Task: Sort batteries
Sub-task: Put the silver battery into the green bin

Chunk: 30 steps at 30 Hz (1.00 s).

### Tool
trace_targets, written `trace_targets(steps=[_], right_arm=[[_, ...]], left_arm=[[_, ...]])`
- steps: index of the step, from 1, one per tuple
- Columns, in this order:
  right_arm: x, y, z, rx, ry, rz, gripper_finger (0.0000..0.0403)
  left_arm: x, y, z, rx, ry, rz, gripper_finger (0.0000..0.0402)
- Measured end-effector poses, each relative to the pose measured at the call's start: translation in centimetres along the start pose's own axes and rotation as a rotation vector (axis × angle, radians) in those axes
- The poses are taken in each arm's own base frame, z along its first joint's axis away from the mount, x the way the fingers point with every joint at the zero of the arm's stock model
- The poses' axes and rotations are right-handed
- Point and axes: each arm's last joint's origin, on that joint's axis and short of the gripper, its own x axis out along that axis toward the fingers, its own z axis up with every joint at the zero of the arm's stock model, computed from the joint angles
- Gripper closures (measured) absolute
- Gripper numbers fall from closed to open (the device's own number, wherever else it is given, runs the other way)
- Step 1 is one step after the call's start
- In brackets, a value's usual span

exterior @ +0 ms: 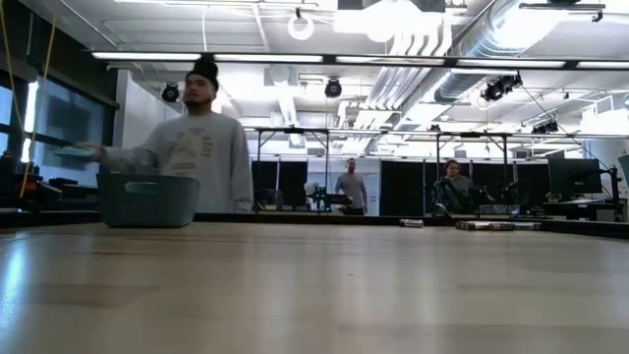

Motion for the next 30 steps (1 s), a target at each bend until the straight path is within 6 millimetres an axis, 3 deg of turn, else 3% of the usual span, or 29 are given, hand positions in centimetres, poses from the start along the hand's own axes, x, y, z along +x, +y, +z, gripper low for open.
trace_targets(steps=[5, 11, 15, 30], right_arm=[[-0.5, 0.1, 1.5, -0.069, 0.062, -0.021, 0.0187], [-1.1, -0.3, -0.9, 0.037, 0.269, 0.040, 0.0187], [-1.1, -0.2, -1.2, 0.081, 0.284, 0.038, 0.0191], [-0.9, 0.2, -0.3, 0.099, 0.228, 0.073, 0.0287]], left_arm=[[-0.3, -0.7, 0.3, 0.003, -0.023, -0.027, 0.0371], [-0.4, -1.2, 0.8, 0.013, -0.073, -0.054, 0.0371], [-0.4, -1.2, 0.9, 0.014, -0.086, -0.060, 0.0371], [-0.4, -1.5, 0.9, 0.026, -0.087, -0.075, 0.0371]])
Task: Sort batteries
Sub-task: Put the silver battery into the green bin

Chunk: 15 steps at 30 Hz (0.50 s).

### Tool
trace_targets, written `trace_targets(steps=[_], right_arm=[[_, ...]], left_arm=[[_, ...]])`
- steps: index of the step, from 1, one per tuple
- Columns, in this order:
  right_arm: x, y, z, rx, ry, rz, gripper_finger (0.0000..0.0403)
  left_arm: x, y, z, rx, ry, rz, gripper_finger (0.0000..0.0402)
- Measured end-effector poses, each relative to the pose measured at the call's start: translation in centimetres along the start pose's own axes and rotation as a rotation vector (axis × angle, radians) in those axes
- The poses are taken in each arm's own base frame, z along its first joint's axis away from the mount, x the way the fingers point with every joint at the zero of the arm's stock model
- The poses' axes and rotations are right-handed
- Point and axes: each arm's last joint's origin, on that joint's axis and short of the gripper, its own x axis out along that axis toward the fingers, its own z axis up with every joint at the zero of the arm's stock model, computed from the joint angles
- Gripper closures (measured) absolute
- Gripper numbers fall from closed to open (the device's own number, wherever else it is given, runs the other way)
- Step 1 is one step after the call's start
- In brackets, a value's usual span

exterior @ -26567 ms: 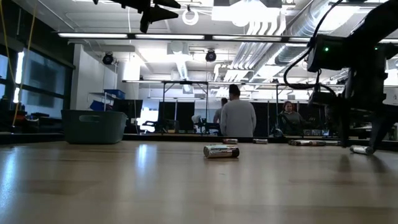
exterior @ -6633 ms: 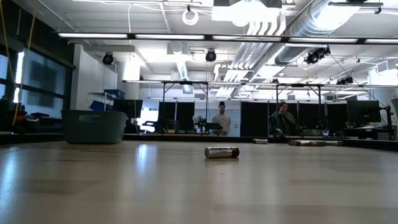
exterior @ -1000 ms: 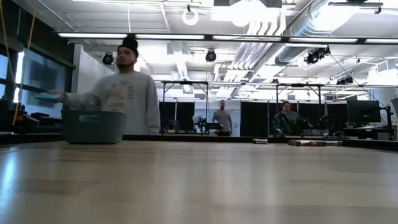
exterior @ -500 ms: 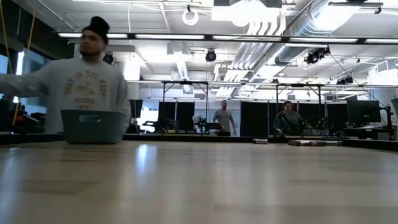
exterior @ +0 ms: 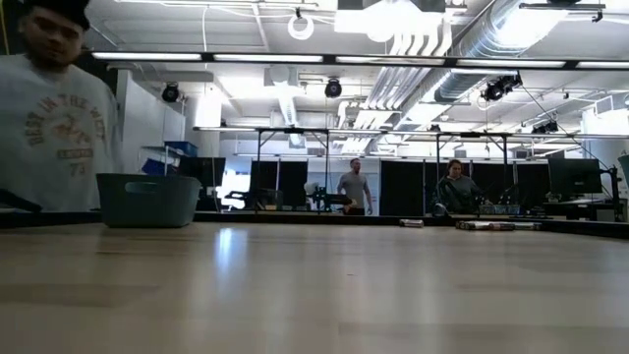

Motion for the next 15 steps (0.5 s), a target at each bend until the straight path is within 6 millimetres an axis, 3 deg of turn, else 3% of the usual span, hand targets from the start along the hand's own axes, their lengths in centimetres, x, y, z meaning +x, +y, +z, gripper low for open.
trace_targets(steps=[8, 15], right_arm=[[-0.01, 0.02, 0.02, 0.014, 0.003, 0.009, 0.0380], [0.30, -0.19, 0.18, 0.049, -0.002, 0.001, 0.0400]], left_arm=[[0.00, -0.07, -0.02, 0.006, 0.002, -0.008, 0.0366], [0.01, 0.22, -0.29, -0.014, 0.029, 0.030, 0.0303]])
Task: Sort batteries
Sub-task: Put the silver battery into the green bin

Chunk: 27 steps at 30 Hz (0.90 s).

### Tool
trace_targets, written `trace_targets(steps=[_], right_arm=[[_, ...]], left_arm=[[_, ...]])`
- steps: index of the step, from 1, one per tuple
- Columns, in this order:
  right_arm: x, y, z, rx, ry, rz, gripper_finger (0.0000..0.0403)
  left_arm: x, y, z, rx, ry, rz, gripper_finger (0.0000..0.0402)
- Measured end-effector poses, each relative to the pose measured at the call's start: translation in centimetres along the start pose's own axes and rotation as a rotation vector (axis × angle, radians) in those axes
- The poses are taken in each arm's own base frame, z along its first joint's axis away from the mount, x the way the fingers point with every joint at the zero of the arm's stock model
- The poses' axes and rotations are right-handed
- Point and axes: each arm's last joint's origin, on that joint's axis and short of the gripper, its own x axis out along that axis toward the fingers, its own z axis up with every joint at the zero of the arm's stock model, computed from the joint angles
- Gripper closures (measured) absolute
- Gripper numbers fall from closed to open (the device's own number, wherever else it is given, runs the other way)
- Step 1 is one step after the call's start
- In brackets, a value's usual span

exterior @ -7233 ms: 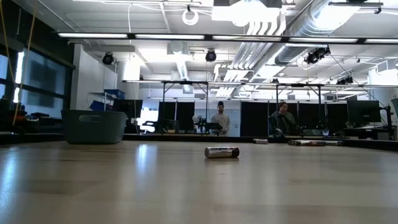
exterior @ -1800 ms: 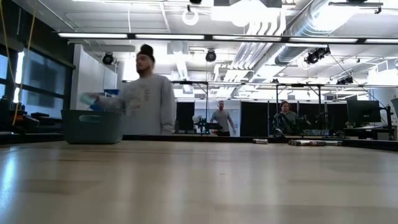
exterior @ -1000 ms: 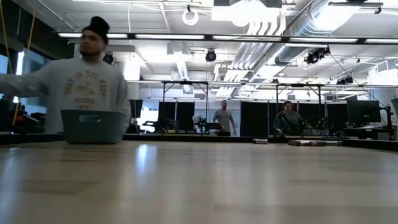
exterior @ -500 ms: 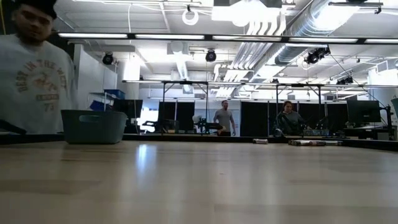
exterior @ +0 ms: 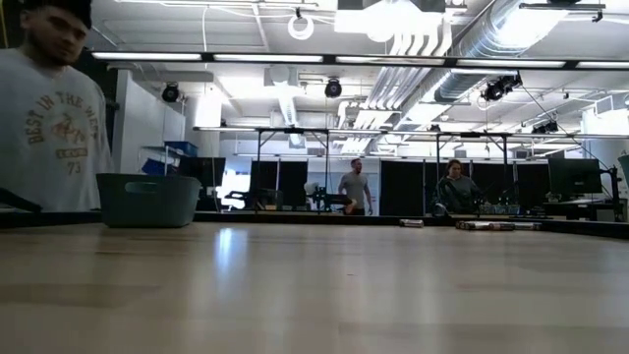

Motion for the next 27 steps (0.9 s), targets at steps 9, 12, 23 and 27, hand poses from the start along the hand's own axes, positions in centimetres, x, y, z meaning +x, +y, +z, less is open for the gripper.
trace_targets(steps=[9, 12, 23, 27], right_arm=[[1.2, -1.6, -0.6, 0.032, 0.078, -0.075, 0.0400], [1.3, -2.2, -1.2, 0.066, 0.120, -0.115, 0.0395], [-0.2, -1.5, -2.3, 0.132, 0.211, -0.065, 0.0388], [-0.4, -1.4, -2.5, 0.128, 0.223, -0.057, 0.0388]], left_arm=[[-0.4, 1.2, -2.2, 0.000, 0.208, 0.190, 0.0274], [-1.1, 1.5, -3.7, 0.090, 0.396, 0.239, 0.0286], [0.0, -0.9, -12.2, 0.748, 0.820, -0.130, 0.0262], [1.8, 0.9, -15.0, 0.848, 0.854, -0.184, 0.0216]])
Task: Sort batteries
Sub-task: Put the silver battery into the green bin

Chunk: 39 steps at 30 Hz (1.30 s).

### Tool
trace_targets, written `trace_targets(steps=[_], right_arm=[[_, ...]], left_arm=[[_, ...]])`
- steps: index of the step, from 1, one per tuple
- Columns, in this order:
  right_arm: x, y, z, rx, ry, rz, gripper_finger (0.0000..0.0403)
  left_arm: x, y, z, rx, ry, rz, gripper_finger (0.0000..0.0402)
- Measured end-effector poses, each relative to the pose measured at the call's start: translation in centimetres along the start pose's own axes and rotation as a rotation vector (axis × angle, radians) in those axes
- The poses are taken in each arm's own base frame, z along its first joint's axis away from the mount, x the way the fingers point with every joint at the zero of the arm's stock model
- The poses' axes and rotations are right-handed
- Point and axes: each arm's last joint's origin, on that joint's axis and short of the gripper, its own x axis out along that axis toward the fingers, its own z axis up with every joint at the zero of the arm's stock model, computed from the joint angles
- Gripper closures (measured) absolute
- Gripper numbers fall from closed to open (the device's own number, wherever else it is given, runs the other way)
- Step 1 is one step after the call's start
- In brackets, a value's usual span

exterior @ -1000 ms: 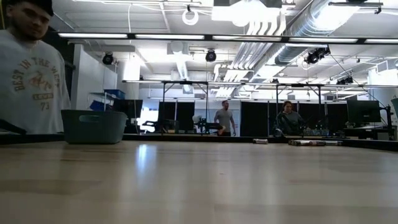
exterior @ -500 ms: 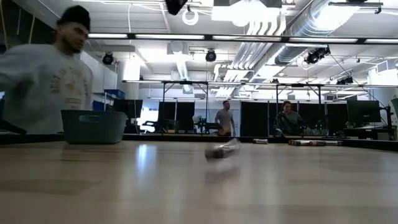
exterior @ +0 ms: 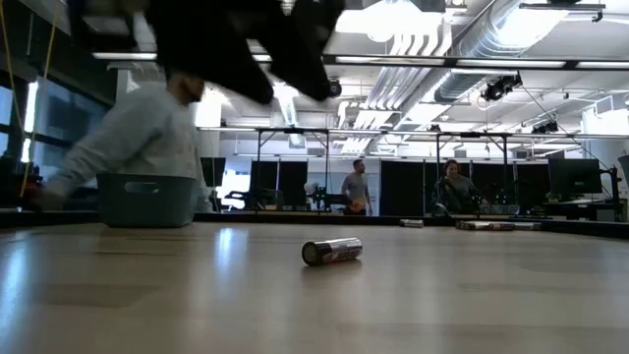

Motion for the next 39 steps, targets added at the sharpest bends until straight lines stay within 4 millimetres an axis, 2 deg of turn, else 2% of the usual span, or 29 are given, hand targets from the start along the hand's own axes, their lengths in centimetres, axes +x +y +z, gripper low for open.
trace_targets(steps=[5, 9, 13, 19, 26, 31, 36, 39], right_arm=[[0.0, -0.1, -0.1, 0.034, 0.023, 0.007, 0.0388], [0.0, -0.1, -0.3, 0.061, 0.046, 0.008, 0.0388], [0.0, -0.1, -0.3, 0.081, 0.068, 0.021, 0.0387], [0.0, -0.1, -0.3, 0.081, 0.069, 0.022, 0.0387], [-0.1, -0.1, -0.3, 0.085, 0.068, 0.027, 0.0387], [-0.2, 0.1, -0.4, 0.108, 0.069, 0.034, 0.0387], [-0.8, 0.5, -0.9, 0.131, 0.078, 0.053, 0.0388], [-1.4, 1.5, -2.6, 0.103, 0.061, 0.041, 0.0388]], left_arm=[[4.0, 1.1, -1.9, 0.199, 0.067, -0.026, 0.0176], [6.0, 1.6, -3.1, 0.326, 0.135, -0.045, 0.0175], [6.8, 2.0, -4.2, 0.352, 0.184, -0.086, 0.0189], [8.0, 2.3, -5.4, 0.312, 0.161, -0.148, 0.0224], [9.5, 1.8, -5.7, 0.217, 0.132, -0.157, 0.0281], [9.6, 1.7, -5.3, 0.208, 0.117, -0.132, 0.0288], [9.6, 1.7, -5.9, -0.001, 0.171, -0.139, 0.0293], [9.5, 1.7, -6.4, -0.227, 0.201, -0.139, 0.0343]])
